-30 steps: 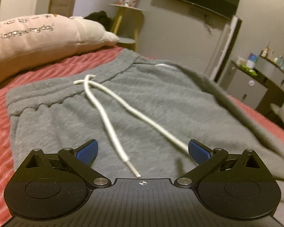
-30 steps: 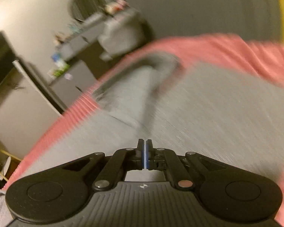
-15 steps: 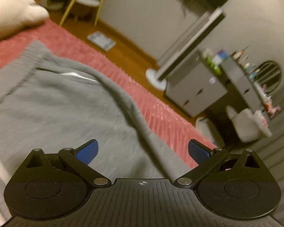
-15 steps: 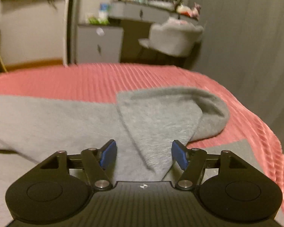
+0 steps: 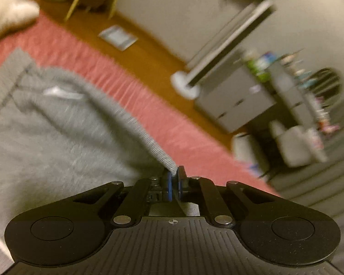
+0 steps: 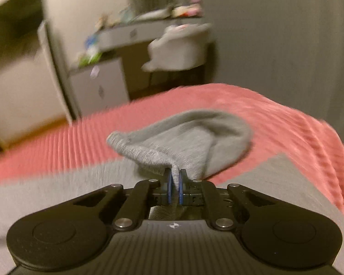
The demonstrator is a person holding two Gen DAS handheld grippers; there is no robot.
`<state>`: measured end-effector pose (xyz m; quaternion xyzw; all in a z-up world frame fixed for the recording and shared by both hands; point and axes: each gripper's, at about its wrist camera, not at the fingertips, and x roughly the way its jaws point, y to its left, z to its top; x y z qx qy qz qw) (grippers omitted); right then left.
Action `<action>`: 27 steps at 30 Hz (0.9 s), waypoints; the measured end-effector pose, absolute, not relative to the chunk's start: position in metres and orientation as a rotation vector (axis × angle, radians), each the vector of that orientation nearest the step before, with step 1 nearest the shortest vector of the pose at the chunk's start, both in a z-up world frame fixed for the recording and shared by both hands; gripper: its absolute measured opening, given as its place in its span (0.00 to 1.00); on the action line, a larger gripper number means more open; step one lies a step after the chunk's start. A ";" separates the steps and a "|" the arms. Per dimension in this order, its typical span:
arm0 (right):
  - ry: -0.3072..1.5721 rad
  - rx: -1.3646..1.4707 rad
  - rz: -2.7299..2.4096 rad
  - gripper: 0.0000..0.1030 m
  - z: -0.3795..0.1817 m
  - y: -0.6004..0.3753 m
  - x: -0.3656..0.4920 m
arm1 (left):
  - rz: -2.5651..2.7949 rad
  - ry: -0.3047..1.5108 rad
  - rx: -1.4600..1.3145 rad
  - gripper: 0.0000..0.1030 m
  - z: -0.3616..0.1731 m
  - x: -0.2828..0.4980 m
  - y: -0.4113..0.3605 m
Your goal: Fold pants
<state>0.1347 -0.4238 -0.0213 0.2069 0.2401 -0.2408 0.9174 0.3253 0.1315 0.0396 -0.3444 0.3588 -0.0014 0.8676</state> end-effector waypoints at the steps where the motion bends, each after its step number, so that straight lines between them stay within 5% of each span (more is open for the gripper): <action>1: 0.461 0.483 -0.486 0.05 -0.015 -0.432 0.120 | -0.030 0.712 -0.722 0.06 0.052 0.305 0.133; 6: 0.303 0.701 -0.453 0.05 0.010 -0.464 0.024 | -0.135 0.584 -0.728 0.06 0.085 0.181 0.151; 17: 0.441 0.930 -0.518 0.07 -0.088 -0.479 -0.069 | 0.080 0.797 -0.710 0.07 -0.022 0.049 0.156; 19: 0.448 0.960 -0.527 0.11 -0.098 -0.479 -0.067 | 0.123 0.746 -0.643 0.38 -0.011 0.053 0.163; 20: 0.438 0.993 -0.527 0.13 -0.103 -0.481 -0.068 | 0.144 0.716 -0.635 0.73 -0.007 0.056 0.167; 21: 0.426 1.022 -0.514 0.20 -0.106 -0.483 -0.069 | 0.182 0.681 -0.625 0.90 -0.004 0.058 0.171; 24: 0.400 1.103 -0.457 0.43 -0.115 -0.487 -0.071 | 0.276 0.651 -0.618 0.90 -0.008 0.073 0.188; 27: 0.394 1.124 -0.425 0.46 -0.119 -0.488 -0.064 | 0.286 0.732 -0.722 0.79 -0.026 0.100 0.206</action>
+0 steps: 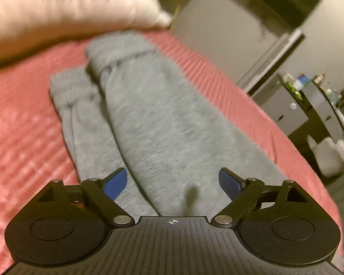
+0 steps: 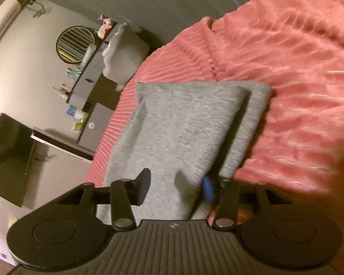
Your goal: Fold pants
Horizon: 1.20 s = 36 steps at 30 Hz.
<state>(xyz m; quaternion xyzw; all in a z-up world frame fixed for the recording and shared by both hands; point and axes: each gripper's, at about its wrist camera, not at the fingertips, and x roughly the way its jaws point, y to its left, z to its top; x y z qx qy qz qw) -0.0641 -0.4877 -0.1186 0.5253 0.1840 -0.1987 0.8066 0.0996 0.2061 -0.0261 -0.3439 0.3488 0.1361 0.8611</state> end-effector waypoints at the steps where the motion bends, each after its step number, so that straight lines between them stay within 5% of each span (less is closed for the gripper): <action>1: 0.393 1.123 -0.416 0.46 -0.120 -0.488 -0.062 | 0.297 0.755 -0.756 0.72 -0.032 0.104 0.211; 3: 0.392 1.116 -0.410 0.33 -0.120 -0.487 -0.057 | 0.303 0.781 -0.814 0.47 -0.044 0.113 0.217; 5: 0.395 1.116 -0.406 0.17 -0.120 -0.486 -0.056 | 0.300 0.782 -0.851 0.38 -0.050 0.111 0.221; 6: 0.397 1.121 -0.403 0.16 -0.122 -0.486 -0.055 | 0.297 0.778 -0.865 0.32 -0.050 0.113 0.224; 13: 0.386 1.164 -0.409 0.26 -0.125 -0.491 -0.047 | 0.274 0.831 -0.903 0.43 -0.055 0.130 0.236; 14: 0.407 1.137 -0.426 0.22 -0.121 -0.491 -0.042 | 0.277 0.854 -0.906 0.39 -0.053 0.134 0.237; 15: 0.453 1.085 -0.453 0.10 -0.114 -0.489 -0.034 | 0.279 0.883 -0.910 0.17 -0.049 0.140 0.240; 16: 0.484 1.043 -0.469 0.05 -0.106 -0.488 -0.028 | 0.277 0.893 -0.905 0.13 -0.046 0.143 0.243; 25: 0.179 0.961 -0.292 0.05 -0.021 -0.493 -0.057 | 0.079 0.569 -0.936 0.12 0.018 0.090 0.256; 30: 0.380 0.892 -0.433 0.06 -0.070 -0.502 -0.063 | 0.237 0.856 -0.789 0.17 -0.058 0.083 0.250; 32: 0.543 0.866 -0.536 0.07 -0.100 -0.504 -0.056 | 0.263 0.835 -0.843 0.20 -0.068 0.080 0.251; 36: 0.491 0.890 -0.540 0.08 -0.100 -0.503 -0.062 | 0.282 0.781 -0.713 0.24 -0.041 0.084 0.243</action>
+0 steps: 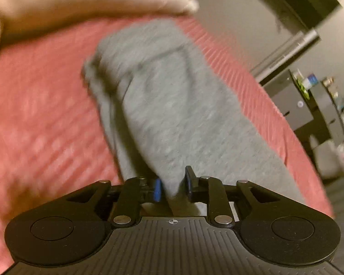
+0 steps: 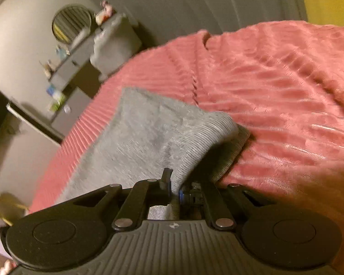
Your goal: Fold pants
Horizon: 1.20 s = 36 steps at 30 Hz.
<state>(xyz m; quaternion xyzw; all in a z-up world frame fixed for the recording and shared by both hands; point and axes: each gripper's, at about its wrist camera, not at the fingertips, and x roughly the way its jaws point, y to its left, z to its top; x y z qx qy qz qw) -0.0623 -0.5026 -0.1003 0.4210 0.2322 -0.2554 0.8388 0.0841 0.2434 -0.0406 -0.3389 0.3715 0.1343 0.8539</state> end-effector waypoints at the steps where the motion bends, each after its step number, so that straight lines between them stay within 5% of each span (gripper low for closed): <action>1: 0.491 0.860 -0.537 0.08 -0.095 -0.501 -0.060 | 0.287 0.768 -0.664 0.25 -0.035 0.083 0.239; 5: 0.512 0.768 -0.548 0.09 -0.082 -0.498 -0.051 | 0.400 0.777 -0.553 0.50 -0.032 0.072 0.229; 7: 0.557 0.698 -0.652 0.22 -0.080 -0.494 -0.053 | 0.479 0.755 -0.519 0.59 -0.028 0.059 0.224; 9: 0.570 0.621 -0.783 0.57 -0.076 -0.491 -0.061 | 0.553 0.726 -0.475 0.65 -0.020 0.052 0.220; 10: 0.559 0.589 -0.833 0.64 -0.071 -0.487 -0.065 | 0.593 0.693 -0.436 0.66 -0.012 0.049 0.216; 14: 0.448 0.475 -0.819 0.69 -0.045 -0.461 -0.071 | 0.614 0.554 -0.249 0.79 0.015 0.045 0.182; 18: 0.419 0.336 -0.497 0.87 -0.031 -0.391 -0.028 | 0.377 0.563 -0.125 0.85 0.013 0.063 0.115; 27: 0.685 -0.065 0.271 0.89 -0.083 -0.200 0.077 | 0.148 0.721 0.078 0.85 -0.044 0.117 0.018; 36: 0.648 0.176 -0.092 0.88 -0.107 -0.362 0.070 | 0.357 0.686 0.095 0.95 -0.046 0.124 0.093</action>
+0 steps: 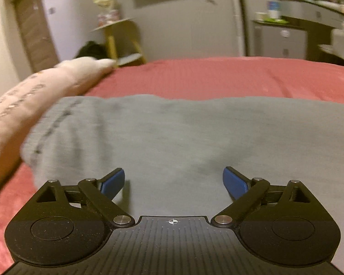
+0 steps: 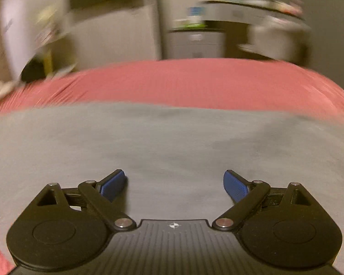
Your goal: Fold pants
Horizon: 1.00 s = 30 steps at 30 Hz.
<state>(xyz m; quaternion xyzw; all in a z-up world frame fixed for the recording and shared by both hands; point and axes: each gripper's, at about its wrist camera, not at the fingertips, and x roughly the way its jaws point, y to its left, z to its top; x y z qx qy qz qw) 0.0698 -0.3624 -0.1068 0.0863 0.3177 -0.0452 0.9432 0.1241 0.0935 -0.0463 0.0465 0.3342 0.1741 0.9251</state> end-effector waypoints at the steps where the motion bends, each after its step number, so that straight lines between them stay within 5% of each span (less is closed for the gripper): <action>1: 0.634 0.198 -0.151 0.88 -0.108 -0.384 0.063 | 0.407 0.692 0.107 0.95 -0.047 0.127 0.104; 10: 0.574 0.442 -0.795 0.91 -0.084 -0.508 -0.037 | 0.568 0.714 0.159 0.93 -0.029 0.101 0.132; 21: 0.256 0.332 -0.861 0.96 -0.007 -0.479 -0.200 | 0.543 0.729 -0.127 0.93 -0.012 0.058 0.152; 30: 0.466 0.245 -0.663 0.96 0.020 -0.469 -0.244 | 0.512 0.705 -0.281 0.94 0.004 0.026 0.165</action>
